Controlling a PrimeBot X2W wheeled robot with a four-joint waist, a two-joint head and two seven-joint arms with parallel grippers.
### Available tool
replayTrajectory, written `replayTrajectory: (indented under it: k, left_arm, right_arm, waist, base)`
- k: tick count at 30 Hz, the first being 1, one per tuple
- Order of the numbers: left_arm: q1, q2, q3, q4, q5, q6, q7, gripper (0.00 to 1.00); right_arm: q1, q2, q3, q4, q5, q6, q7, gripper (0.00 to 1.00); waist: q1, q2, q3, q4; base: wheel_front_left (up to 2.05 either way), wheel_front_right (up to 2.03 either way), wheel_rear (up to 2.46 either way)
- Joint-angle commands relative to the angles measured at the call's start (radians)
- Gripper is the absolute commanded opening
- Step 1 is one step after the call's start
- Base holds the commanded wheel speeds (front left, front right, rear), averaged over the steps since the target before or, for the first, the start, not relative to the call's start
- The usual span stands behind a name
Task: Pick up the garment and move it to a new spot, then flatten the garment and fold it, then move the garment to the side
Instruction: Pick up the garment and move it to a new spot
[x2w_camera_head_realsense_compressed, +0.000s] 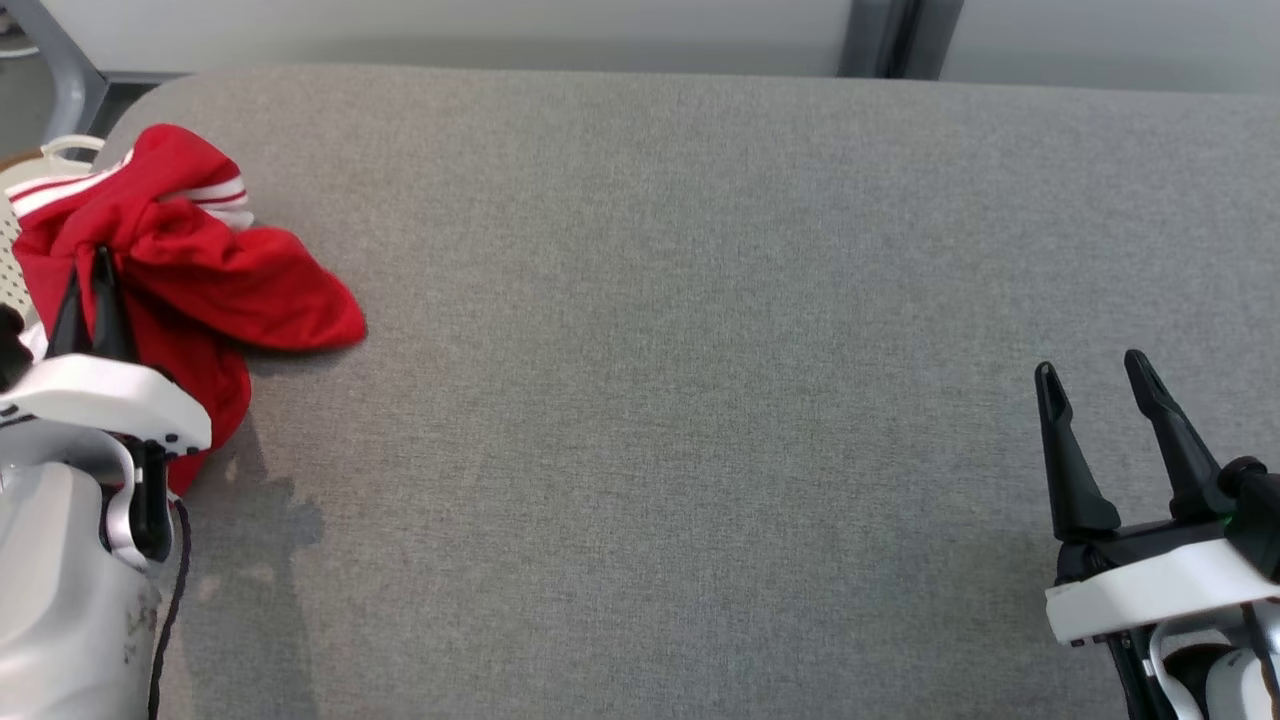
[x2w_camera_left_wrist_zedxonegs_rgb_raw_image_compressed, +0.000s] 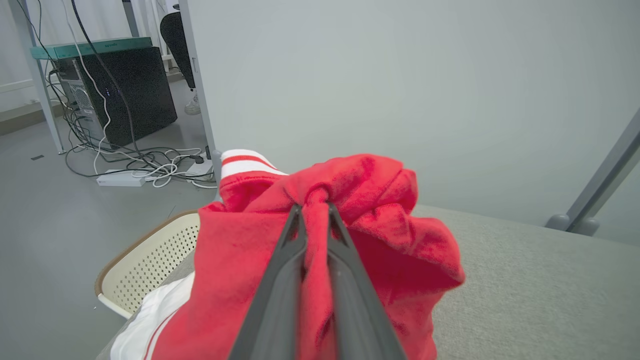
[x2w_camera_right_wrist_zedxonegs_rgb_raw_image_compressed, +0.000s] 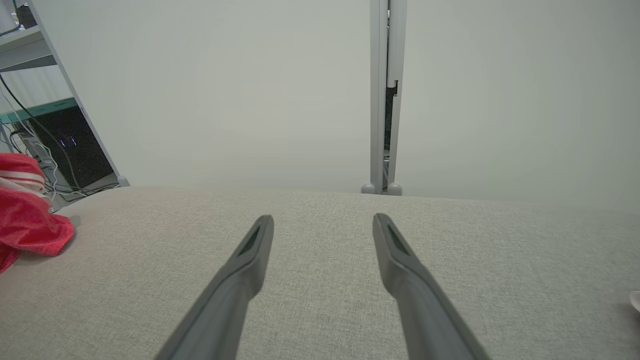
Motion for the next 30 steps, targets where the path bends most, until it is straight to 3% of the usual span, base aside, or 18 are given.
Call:
replayTrajectory:
  k: [1, 10, 18, 25, 30]
  left_arm:
    - [0.051, -0.003, 0.014, -0.047, 0.016, 0.008, -0.004, 0.0]
    - [0.349, -0.035, 0.042, -0.324, 0.072, 0.037, -0.004, 0.0]
    - [0.565, -0.086, 0.013, -0.563, 0.079, 0.091, 0.027, 0.0]
    - [0.602, -0.1, -0.038, -0.696, 0.104, 0.111, 0.077, 0.0]
    - [0.539, -0.115, -0.105, -0.747, 0.12, 0.081, 0.119, 0.0]
  right_arm:
    - [0.019, 0.002, -0.003, 0.007, -0.002, 0.0, -0.008, 1.0]
    - [0.085, 0.01, 0.026, 0.036, -0.014, 0.0, -0.008, 1.0]
    - [0.127, 0.012, 0.037, 0.036, -0.014, 0.0, 0.001, 1.0]
    - [0.122, 0.012, 0.028, 0.011, -0.006, 0.0, 0.007, 1.0]
    - [0.102, 0.013, 0.022, -0.006, 0.005, 0.0, 0.011, 1.0]
  waist:
    - [0.0, 0.0, -0.062, 0.0]
    - [0.0, 0.0, -0.186, -0.025]
    - [0.0, 0.0, -0.239, -0.062]
    - [0.0, 0.0, -0.22, -0.097]
    - [0.0, 0.0, -0.175, -0.156]
  base:
    - [0.0, 0.0, 0.0]
    - [0.0, 0.0, 0.0]
    - [0.0, 0.0, 0.0]
    - [0.0, 0.0, 0.0]
    - [0.0, 0.0, 0.0]
